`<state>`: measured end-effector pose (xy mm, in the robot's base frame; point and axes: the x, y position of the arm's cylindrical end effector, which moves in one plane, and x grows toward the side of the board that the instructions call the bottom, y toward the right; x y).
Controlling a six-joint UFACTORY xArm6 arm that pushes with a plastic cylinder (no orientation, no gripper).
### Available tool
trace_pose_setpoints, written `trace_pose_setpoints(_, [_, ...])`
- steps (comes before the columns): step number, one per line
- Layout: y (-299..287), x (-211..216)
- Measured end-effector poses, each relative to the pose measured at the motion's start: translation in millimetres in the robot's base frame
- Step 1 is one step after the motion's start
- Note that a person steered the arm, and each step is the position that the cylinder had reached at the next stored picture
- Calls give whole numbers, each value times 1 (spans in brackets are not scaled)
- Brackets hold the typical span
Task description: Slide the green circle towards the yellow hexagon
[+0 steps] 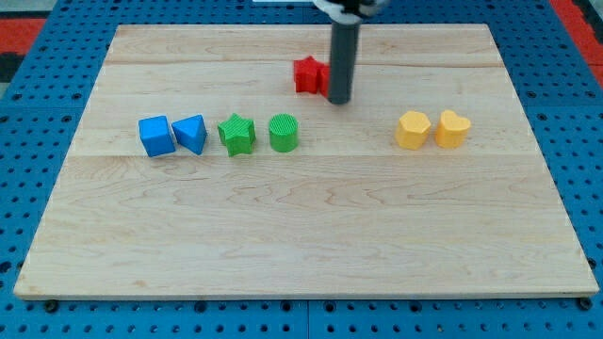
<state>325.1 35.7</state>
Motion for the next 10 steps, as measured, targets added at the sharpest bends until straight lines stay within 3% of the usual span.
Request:
trace_pose_setpoints(2, [-39,-9])
trace_pose_setpoints(3, [-9,20])
trace_pose_setpoints(4, [-1,77])
trace_pose_setpoints(5, [-13,148])
trace_pose_setpoints(6, [-52,173])
trace_pose_setpoints(10, [-105,85])
